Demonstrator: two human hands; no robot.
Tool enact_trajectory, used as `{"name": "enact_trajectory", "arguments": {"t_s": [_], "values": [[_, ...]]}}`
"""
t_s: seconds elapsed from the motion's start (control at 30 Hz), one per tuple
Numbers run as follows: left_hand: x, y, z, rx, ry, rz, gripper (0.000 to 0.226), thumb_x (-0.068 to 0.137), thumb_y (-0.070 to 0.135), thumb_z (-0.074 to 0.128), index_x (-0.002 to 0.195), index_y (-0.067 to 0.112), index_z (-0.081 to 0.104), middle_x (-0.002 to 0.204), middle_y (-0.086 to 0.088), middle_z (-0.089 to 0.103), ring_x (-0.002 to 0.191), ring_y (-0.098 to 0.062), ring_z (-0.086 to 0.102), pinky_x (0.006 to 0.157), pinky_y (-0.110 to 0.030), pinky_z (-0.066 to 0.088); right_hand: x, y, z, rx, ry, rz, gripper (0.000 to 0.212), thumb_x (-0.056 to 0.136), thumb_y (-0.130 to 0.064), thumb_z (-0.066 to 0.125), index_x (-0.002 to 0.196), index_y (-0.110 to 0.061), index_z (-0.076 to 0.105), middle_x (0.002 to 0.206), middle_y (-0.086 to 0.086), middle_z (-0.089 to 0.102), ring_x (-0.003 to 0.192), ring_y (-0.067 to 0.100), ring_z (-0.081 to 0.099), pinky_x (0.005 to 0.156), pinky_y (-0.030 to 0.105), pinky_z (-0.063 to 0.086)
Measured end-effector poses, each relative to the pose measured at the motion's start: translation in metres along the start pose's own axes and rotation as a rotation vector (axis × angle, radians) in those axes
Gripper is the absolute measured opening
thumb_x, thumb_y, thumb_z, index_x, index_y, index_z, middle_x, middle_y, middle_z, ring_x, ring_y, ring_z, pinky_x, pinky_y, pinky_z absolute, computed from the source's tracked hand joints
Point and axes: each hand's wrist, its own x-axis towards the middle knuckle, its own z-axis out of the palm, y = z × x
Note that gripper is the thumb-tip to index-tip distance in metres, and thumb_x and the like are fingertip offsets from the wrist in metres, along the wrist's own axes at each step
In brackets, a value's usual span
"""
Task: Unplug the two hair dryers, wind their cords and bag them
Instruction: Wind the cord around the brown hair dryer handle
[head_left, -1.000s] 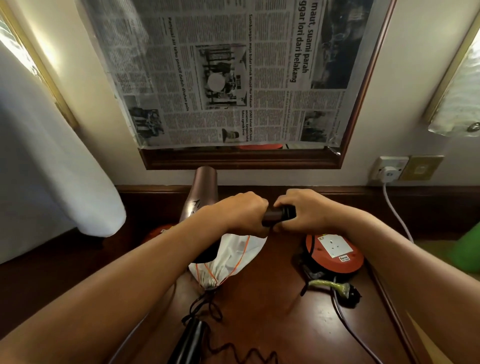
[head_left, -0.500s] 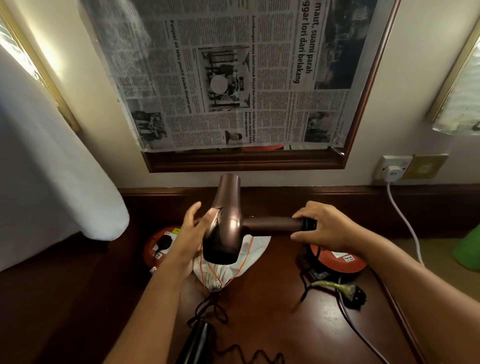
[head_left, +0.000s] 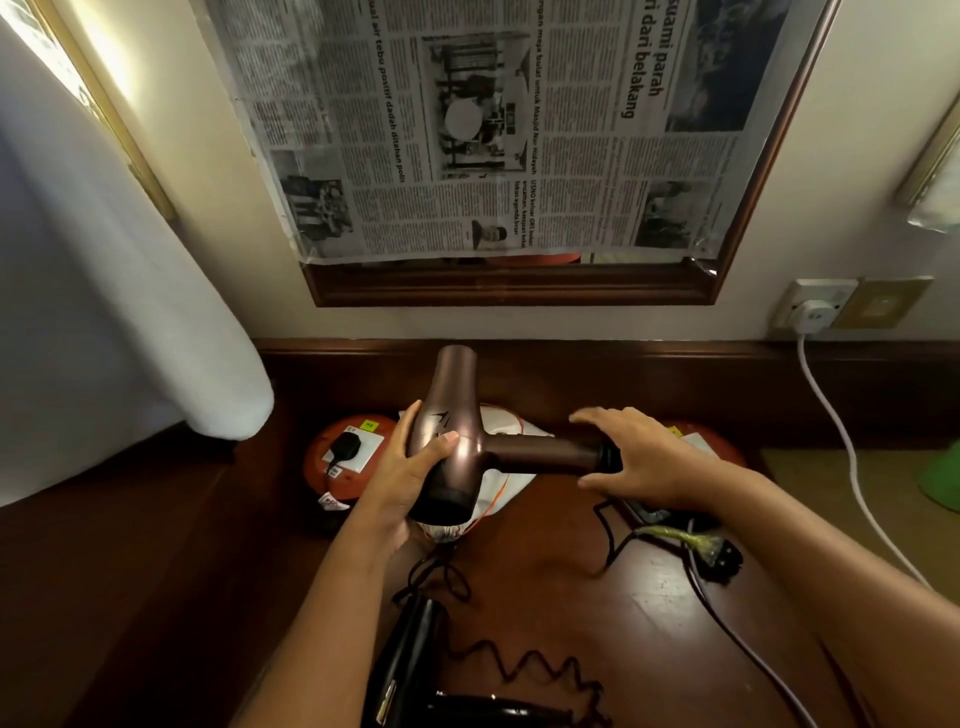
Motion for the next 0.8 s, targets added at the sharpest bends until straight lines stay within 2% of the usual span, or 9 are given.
{"name": "enact_trajectory", "arguments": {"t_s": [0.1,0.17,0.23,0.3,0.4,0.47,0.53,0.63,0.8], "values": [[-0.004,-0.006,-0.005,-0.017,0.047,0.046,0.077,0.078,0.026,0.075,0.143,0.038,0.036,0.124,0.001,0.06,0.098,-0.018,0.068,0.068,-0.026,0.055,-0.002,-0.007,-0.011,0.192,-0.099,0.065,0.088,0.078,-0.034,0.074,0.145,-0.041,0.017,0.111,-0.003,0.048,0.092,0.01,0.053,0.082,0.023,0.043],[-0.007,-0.007,-0.006,-0.035,0.071,0.067,0.069,0.084,0.021,0.069,0.142,0.039,0.037,0.119,0.004,0.06,0.096,-0.017,0.067,0.064,-0.023,0.055,0.001,-0.01,-0.02,0.35,-0.137,0.103,0.072,0.084,-0.017,0.063,0.142,-0.035,0.024,0.105,0.0,0.056,0.076,0.009,0.058,0.067,0.021,0.045],[-0.009,-0.008,-0.006,-0.032,0.077,0.09,0.068,0.084,0.019,0.068,0.142,0.039,0.036,0.119,0.004,0.06,0.097,-0.017,0.066,0.065,-0.023,0.055,0.007,-0.01,-0.027,0.359,-0.12,0.142,0.05,0.09,-0.008,0.048,0.134,-0.029,0.035,0.101,0.004,0.061,0.068,0.011,0.056,0.06,0.023,0.043],[-0.009,-0.008,-0.004,-0.016,0.091,0.117,0.07,0.085,0.017,0.068,0.143,0.037,0.035,0.12,0.004,0.058,0.099,-0.015,0.065,0.069,-0.023,0.054,0.013,-0.012,-0.031,0.297,-0.134,0.165,0.046,0.091,-0.003,0.039,0.129,-0.028,0.04,0.102,0.006,0.062,0.071,0.014,0.056,0.061,0.026,0.044],[-0.009,-0.012,-0.001,-0.006,0.096,0.14,0.073,0.084,0.016,0.068,0.145,0.037,0.034,0.12,0.005,0.058,0.099,-0.013,0.064,0.073,-0.024,0.053,0.017,-0.013,-0.034,0.138,-0.189,0.147,0.052,0.09,0.003,0.041,0.132,-0.029,0.043,0.113,0.001,0.059,0.089,0.016,0.059,0.073,0.026,0.048],[-0.01,-0.013,-0.001,0.004,0.086,0.15,0.074,0.083,0.016,0.069,0.144,0.038,0.034,0.117,0.01,0.059,0.097,-0.01,0.064,0.071,-0.021,0.054,0.019,-0.013,-0.035,-0.007,-0.196,0.132,0.052,0.091,0.002,0.044,0.134,-0.027,0.045,0.121,0.0,0.055,0.102,0.02,0.058,0.085,0.032,0.051],[-0.011,-0.014,0.0,0.01,0.058,0.151,0.076,0.082,0.017,0.07,0.144,0.038,0.033,0.116,0.012,0.058,0.1,-0.01,0.064,0.075,-0.023,0.053,0.023,-0.011,-0.034,-0.196,-0.201,0.103,0.041,0.092,-0.002,0.047,0.129,-0.019,0.051,0.121,0.004,0.055,0.103,0.024,0.058,0.088,0.037,0.052],[-0.012,-0.015,0.001,0.001,0.031,0.127,0.083,0.073,0.025,0.074,0.144,0.04,0.033,0.12,0.009,0.058,0.104,-0.013,0.065,0.08,-0.028,0.054,0.025,-0.008,-0.035,-0.37,-0.213,0.123,0.011,0.094,-0.009,0.049,0.099,-0.01,0.059,0.102,0.007,0.058,0.086,0.022,0.057,0.075,0.032,0.049],[-0.009,-0.015,0.005,0.013,0.057,0.125,0.076,0.081,0.018,0.072,0.143,0.039,0.034,0.12,0.006,0.058,0.105,-0.019,0.064,0.086,-0.035,0.053,0.02,0.0,-0.037,-0.333,-0.113,0.136,0.014,0.099,-0.024,0.047,0.096,-0.016,0.058,0.081,-0.002,0.052,0.071,0.015,0.054,0.062,0.028,0.043]]}}
